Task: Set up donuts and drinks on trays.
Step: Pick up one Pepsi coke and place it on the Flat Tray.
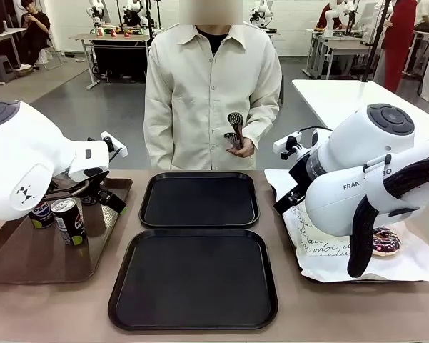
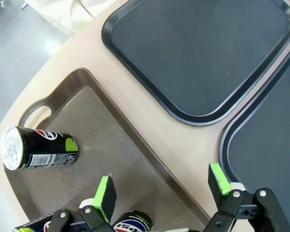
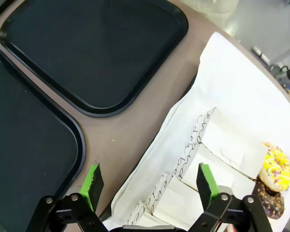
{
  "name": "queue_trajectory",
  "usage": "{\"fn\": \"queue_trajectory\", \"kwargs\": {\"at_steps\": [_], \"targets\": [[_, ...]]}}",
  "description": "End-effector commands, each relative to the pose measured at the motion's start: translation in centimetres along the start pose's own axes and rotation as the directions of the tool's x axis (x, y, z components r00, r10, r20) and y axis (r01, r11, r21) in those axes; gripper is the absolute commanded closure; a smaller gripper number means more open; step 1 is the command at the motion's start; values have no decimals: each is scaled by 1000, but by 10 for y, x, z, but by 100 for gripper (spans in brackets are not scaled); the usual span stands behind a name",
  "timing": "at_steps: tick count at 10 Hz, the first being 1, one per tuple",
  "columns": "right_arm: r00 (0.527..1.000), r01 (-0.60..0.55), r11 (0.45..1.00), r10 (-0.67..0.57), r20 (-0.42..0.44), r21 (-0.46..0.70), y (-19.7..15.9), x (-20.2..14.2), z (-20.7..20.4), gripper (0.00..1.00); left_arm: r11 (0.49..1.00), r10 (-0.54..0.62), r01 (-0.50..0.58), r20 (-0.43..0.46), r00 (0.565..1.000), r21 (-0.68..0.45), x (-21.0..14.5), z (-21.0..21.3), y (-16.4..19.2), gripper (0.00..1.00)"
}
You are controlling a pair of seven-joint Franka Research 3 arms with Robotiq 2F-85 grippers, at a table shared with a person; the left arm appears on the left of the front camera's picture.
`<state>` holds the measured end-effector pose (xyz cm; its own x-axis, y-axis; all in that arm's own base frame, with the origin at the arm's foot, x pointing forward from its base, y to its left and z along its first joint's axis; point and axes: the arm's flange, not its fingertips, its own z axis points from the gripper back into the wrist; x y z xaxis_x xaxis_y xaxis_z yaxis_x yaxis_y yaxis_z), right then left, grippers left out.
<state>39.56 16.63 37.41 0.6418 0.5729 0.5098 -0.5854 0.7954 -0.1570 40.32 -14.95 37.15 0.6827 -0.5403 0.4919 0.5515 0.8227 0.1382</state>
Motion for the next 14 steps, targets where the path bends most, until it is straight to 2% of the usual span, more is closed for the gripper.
{"fn": "queue_trajectory", "kwargs": {"at_steps": [1, 12, 13, 14], "targets": [[1000, 0, 1000, 0, 0, 0, 0, 0, 0, 0, 1000, 0, 0, 0, 1000, 0, 0, 0, 0, 0], [1000, 0, 1000, 0, 0, 0, 0, 0, 0, 0, 1000, 0, 0, 0, 1000, 0, 0, 0, 0, 0], [999, -43, 999, 42, 8, 20, 12, -14, 53, 0, 995, -30, 31, -9, 1000, 99, -14, 40, -8, 0], [995, -74, 995, 78, -61, 65, 18, -41, 89, 0, 996, -26, 29, -34, 999, 87, -44, 75, -19, 0]]}}
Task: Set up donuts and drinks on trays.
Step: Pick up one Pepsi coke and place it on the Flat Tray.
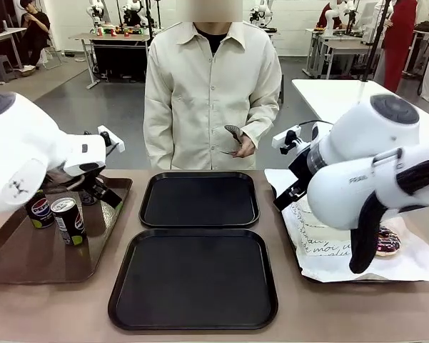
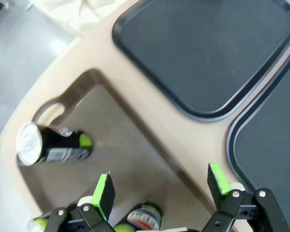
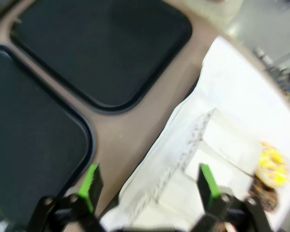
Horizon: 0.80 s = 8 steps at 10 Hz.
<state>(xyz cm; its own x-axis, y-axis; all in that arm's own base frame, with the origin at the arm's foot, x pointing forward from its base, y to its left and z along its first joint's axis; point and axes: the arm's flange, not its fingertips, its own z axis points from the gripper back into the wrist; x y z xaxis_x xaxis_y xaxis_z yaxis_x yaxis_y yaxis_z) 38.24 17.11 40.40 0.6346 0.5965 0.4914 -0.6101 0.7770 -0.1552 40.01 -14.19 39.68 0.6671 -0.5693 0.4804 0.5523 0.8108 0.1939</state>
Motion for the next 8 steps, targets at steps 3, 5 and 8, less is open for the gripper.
{"fn": "queue_trajectory", "kwargs": {"at_steps": [3, 5, 8], "targets": [[973, -29, 992, 56, -224, 122, 12, -135, 111, 0, 997, -63, 56, -122, 991, -61, -118, 91, -38, 0], [968, -98, 984, 129, -214, 148, 19, -163, 120, 0, 995, -85, 78, -135, 987, -59, -139, 103, -46, 0], [970, -16, 992, 47, -238, 127, -6, -42, 114, 0, 997, -61, 54, -144, 988, -49, -10, 86, -9, 0]]}}
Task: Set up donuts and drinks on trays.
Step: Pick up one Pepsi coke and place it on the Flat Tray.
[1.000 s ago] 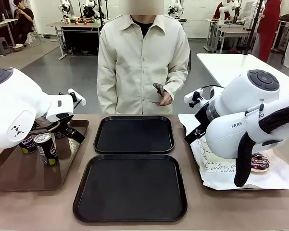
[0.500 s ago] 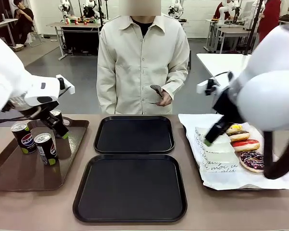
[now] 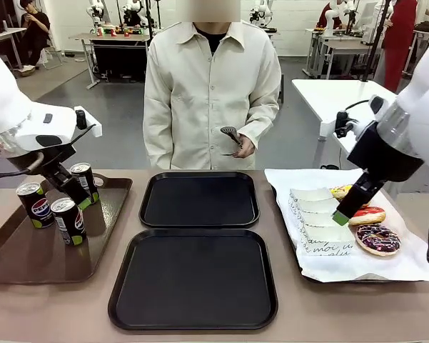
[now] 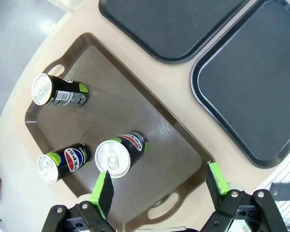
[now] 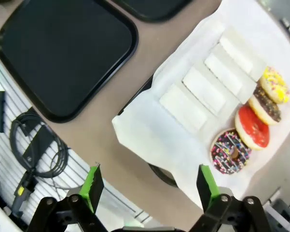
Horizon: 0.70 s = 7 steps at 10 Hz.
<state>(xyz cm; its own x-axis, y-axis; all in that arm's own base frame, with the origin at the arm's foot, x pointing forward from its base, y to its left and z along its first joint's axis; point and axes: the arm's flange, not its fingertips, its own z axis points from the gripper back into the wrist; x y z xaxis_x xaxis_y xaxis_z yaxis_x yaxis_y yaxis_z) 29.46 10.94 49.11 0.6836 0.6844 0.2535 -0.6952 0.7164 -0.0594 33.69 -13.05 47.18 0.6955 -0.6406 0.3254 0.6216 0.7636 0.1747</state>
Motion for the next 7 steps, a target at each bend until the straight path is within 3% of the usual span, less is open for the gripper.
{"fn": "queue_trajectory", "kwargs": {"at_steps": [1, 2, 3, 5, 6, 7], "targets": [[1000, 1, 1000, -1, -1, 7, 1, -6, 8, 0, 1000, 0, 0, -1, 1000, 1, -2, 7, -1, 0], [952, 257, 883, -301, 52, 393, -55, -15, 6, 0, 937, 159, -114, 111, 981, -330, -10, 10, 39, 0], [870, 386, 730, -491, 40, 564, -102, -35, 3, 0, 866, 277, -176, 157, 948, -468, -28, 9, 58, 0], [678, 501, 439, -735, -24, 746, -178, -80, -7, 0, 744, 446, -258, 171, 879, -616, -39, 6, 102, 0], [614, 501, 355, -788, -35, 790, -204, -110, -3, 0, 673, 494, -253, 168, 853, -695, -54, 5, 115, 0], [576, 483, 320, -817, -21, 815, -217, -134, 8, 0, 653, 515, -266, 159, 843, -709, -64, 7, 131, 0]]}}
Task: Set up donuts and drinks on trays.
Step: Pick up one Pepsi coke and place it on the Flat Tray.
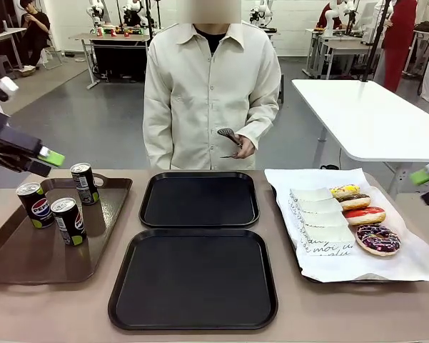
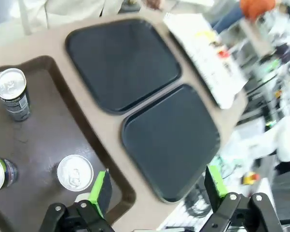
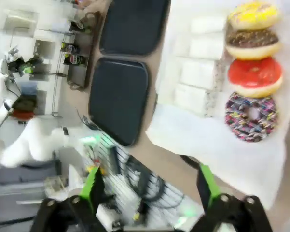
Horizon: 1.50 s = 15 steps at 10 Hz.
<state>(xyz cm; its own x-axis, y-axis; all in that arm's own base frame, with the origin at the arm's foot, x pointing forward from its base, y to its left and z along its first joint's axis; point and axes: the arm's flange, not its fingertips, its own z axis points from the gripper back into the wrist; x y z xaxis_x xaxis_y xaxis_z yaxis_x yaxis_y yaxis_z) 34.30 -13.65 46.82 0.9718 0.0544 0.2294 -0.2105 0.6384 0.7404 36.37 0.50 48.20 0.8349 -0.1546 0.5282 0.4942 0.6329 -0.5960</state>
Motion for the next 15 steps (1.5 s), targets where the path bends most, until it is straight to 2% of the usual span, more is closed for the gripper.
{"fn": "queue_trajectory", "kwargs": {"at_steps": [1, 2, 3, 5, 7, 8, 12, 13, 14, 15], "targets": [[953, 175, 947, -232, 197, 270, -11, 3, 34, 0, 996, 76, -74, 43, 996, -40, -3, 17, 22, 0], [936, 192, 930, -269, 225, 314, -26, -6, 56, 0, 991, 123, -118, 81, 989, -61, -11, 30, 34, 0], [931, 192, 916, -283, 231, 351, -38, -16, 73, 0, 982, 165, -156, 82, 983, -103, -16, 42, 50, 0], [917, 233, 915, -319, 239, 328, -56, -32, 99, 0, 970, 232, -222, 94, 968, -104, -32, 63, 72, 0], [934, 288, 930, -325, 148, 228, -66, -44, 114, 0, 955, 290, -278, 131, 948, -101, -45, 79, 86, 0], [925, 323, 926, -352, 143, 193, -73, -48, 121, 0, 950, 309, -297, 139, 941, -100, -49, 84, 96, 0], [888, 404, 902, -426, 174, 150, -94, -61, 127, 0, 914, 405, -402, 146, 903, -50, -66, 104, 115, 0], [874, 440, 898, -428, 230, -1, -83, -55, 115, 0, 905, 414, -423, 131, 901, 47, -65, 106, 111, 0], [895, 386, 905, -414, 167, 177, -96, -62, 126, 0, 921, 389, -384, 140, 910, -63, -69, 99, 114, 0], [895, 386, 905, -414, 167, 177, -96, -62, 126, 0, 921, 389, -384, 140, 910, -63, -69, 99, 114, 0]]}}
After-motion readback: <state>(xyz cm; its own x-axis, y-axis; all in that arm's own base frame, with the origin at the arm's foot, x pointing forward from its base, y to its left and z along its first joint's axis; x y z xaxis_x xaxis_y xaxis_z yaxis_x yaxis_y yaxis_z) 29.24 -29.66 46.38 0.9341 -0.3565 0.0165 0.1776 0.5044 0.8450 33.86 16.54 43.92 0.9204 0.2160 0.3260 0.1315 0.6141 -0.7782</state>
